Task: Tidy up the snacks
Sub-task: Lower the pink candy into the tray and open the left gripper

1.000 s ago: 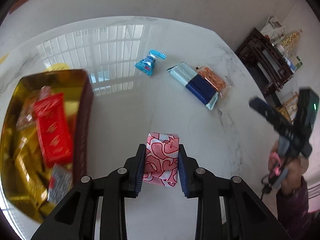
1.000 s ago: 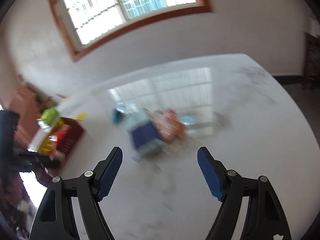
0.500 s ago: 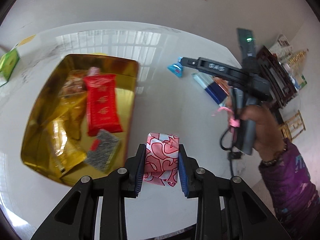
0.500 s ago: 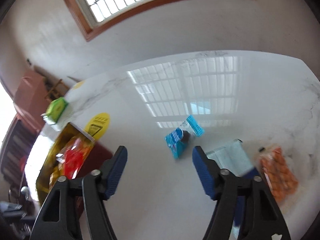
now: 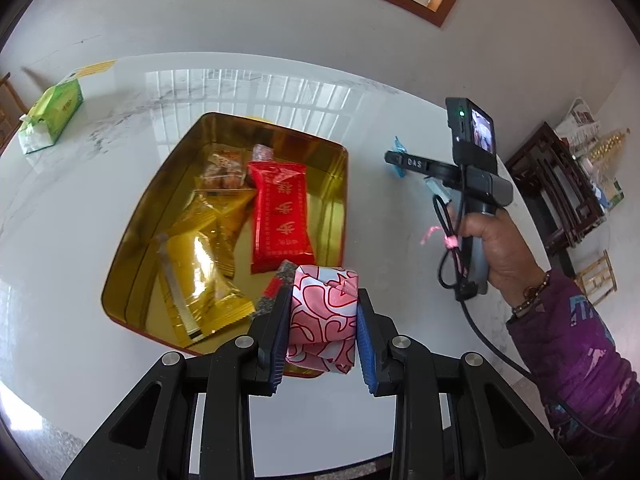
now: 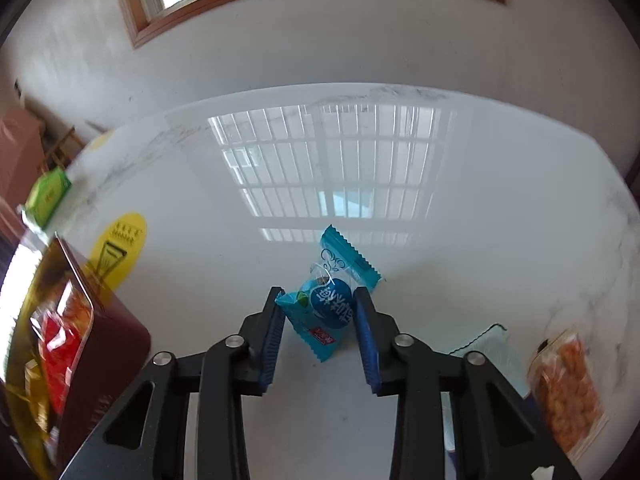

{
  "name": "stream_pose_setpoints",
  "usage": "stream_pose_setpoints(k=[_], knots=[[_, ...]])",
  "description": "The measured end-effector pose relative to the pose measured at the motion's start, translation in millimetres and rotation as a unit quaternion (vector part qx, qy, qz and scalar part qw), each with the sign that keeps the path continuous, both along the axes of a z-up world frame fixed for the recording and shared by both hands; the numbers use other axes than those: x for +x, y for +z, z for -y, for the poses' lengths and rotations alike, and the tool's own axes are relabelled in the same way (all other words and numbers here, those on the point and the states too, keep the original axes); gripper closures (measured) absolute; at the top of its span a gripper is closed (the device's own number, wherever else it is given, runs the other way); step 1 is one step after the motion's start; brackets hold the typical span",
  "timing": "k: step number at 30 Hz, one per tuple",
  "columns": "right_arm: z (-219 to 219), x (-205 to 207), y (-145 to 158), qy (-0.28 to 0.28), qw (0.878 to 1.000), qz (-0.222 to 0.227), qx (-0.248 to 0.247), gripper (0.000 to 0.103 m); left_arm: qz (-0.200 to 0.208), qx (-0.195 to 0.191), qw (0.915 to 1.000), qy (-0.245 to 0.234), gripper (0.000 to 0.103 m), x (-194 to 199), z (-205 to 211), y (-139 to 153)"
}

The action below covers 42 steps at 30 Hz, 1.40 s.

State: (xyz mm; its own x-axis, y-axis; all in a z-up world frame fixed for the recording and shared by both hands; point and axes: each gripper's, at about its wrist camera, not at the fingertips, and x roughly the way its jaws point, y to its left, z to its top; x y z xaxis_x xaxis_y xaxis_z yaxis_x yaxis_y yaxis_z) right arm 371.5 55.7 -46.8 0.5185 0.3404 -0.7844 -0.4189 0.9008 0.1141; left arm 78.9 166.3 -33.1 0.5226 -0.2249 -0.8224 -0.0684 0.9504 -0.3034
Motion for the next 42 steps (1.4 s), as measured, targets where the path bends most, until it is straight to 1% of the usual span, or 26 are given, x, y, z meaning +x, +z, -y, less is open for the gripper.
stream_pose_setpoints(k=[1,5,8,10,13,15,17,19,21,22,26,29,30,32,37,42], knots=[[0,-6,2,0.005,1.000,0.004,0.004,0.080,-0.001,0.001,1.0000,0.002,0.072,-1,-1,-1],[29,-47,24,0.007,0.998,0.026,0.062,0.080,-0.001,0.004,1.0000,0.008,0.072,-7,-4,0],[58,-81,34,-0.005,0.996,0.041,0.079,0.080,-0.004,0.005,0.9999,0.012,0.072,-10,-5,0],[85,-103,38,-0.025,0.994,0.048,0.091,0.080,-0.005,0.007,0.9999,0.015,0.072,-12,-5,-2],[139,-130,40,-0.078,0.992,0.070,0.074,0.080,-0.005,0.011,0.9997,0.020,0.072,-15,-5,-1],[172,-139,34,-0.116,0.988,0.071,0.067,0.080,-0.006,0.015,0.9997,0.020,0.072,-16,-4,-1],[205,-140,25,-0.157,0.984,0.065,0.050,0.080,-0.002,0.018,0.9996,0.024,0.072,-16,-5,1],[231,-140,18,-0.188,0.979,0.061,0.043,0.080,0.003,0.025,0.9994,0.024,0.072,-15,-5,4],[246,-140,13,-0.206,0.976,0.061,0.026,0.080,0.008,0.037,0.9990,0.025,0.072,-13,-4,8],[254,-140,11,-0.213,0.975,0.060,0.026,0.080,0.009,0.040,0.9988,0.025,0.072,-11,-5,8],[266,-140,4,-0.230,0.971,0.059,0.026,0.081,0.011,0.054,0.9983,0.020,0.072,4,-5,10],[267,-137,0,-0.236,0.970,0.052,0.030,0.081,0.013,0.061,0.9980,0.010,0.072,23,-4,10],[270,-138,0,-0.239,0.969,0.052,0.035,0.081,0.014,0.066,0.9977,0.006,0.072,30,-3,9],[274,-140,-1,-0.243,0.968,0.058,0.031,0.081,0.018,0.077,0.9969,-0.001,0.072,46,0,8],[277,-141,-3,-0.249,0.966,0.051,0.043,0.081,0.017,0.108,0.9938,-0.024,0.072,89,9,-4],[278,-138,-7,-0.245,0.968,0.042,0.043,0.081,0.018,0.135,0.9897,-0.043,0.072,122,16,-21]])
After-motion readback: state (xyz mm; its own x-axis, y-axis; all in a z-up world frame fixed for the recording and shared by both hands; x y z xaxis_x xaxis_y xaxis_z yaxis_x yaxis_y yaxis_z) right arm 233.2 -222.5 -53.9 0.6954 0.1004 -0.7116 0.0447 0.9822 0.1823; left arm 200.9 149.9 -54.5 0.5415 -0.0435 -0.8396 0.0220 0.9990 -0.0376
